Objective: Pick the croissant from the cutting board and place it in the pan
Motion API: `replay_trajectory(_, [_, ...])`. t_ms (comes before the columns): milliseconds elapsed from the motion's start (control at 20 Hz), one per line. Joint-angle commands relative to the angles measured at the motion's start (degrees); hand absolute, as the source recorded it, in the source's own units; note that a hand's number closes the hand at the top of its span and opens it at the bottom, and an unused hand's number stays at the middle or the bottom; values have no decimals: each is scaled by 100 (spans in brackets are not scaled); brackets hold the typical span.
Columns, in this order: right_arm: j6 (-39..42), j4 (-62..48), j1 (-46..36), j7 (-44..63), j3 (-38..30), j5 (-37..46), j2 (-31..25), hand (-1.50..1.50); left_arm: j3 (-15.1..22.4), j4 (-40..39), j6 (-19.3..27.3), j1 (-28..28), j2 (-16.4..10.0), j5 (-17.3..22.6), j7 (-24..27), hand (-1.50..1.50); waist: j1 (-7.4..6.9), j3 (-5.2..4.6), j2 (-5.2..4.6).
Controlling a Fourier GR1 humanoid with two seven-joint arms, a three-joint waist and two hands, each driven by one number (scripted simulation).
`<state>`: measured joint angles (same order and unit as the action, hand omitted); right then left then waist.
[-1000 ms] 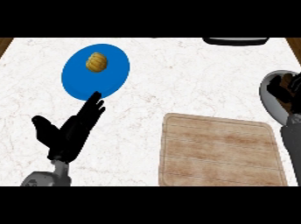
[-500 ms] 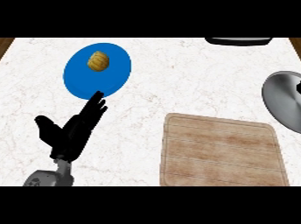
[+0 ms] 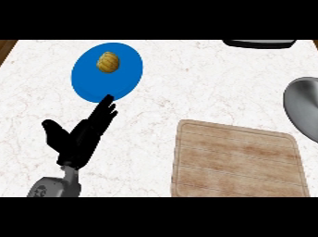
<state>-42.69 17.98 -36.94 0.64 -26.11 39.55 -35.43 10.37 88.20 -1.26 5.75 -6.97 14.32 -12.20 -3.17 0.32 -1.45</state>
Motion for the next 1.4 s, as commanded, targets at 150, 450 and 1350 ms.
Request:
replay_trajectory(150, [436, -321, -5, -1002, -583, -662, 33, -150, 108, 148, 30, -144, 69, -80, 17, 0, 11, 25, 7])
replay_trajectory(450, [799, 276, -54, -2372, -1656, -1964, 282, -150, -38, 29, 125, -14, 58, -111, 36, 0, 156, 29, 48])
replay_trajectory(1350, [4703, -549, 1471, -4057, -2306, -3195, -585, -150, -69, 155, 26, -276, 99, -182, 69, 0, 230, -11, 112])
